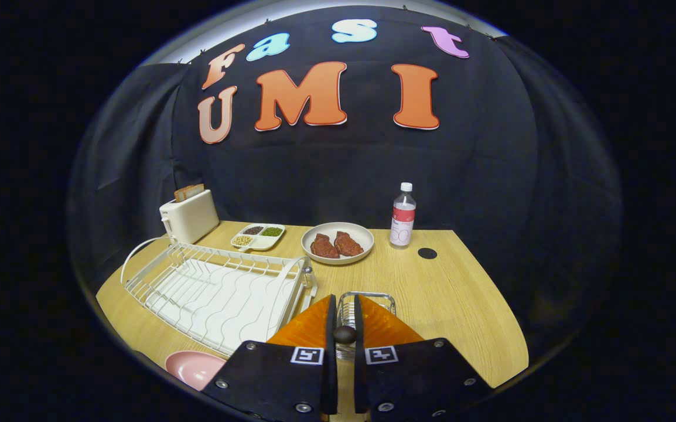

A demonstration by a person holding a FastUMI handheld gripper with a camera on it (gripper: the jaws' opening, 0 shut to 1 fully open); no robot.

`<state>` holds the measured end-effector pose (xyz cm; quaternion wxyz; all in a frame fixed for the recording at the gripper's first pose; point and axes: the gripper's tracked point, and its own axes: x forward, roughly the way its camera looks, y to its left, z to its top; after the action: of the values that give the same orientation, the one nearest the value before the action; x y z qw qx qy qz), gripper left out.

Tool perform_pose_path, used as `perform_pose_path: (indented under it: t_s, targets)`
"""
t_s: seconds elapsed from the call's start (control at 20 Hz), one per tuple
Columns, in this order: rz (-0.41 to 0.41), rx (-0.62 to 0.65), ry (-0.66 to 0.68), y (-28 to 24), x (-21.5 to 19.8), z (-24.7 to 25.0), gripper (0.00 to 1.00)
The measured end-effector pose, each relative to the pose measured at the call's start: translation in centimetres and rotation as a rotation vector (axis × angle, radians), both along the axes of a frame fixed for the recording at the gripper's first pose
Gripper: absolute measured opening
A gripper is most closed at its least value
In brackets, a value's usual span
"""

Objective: Take the plate from the dish rack, then take the spoon from the basket and place it into the plate.

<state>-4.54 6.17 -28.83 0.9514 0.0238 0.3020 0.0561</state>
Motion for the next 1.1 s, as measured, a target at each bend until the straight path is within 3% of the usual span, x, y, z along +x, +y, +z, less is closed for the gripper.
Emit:
perform_pose_path:
  t_s: [0.3,0.55,1.1]
  targets:
    - [0.06,0.019,-0.082,0.6,0.0,6.7,0.11]
    - [0.181,0.056,-0.126,4.6,-2.0,10.5,0.11]
    - [0.514,0.108,-0.06,15.8,-10.0,7.9,0.11]
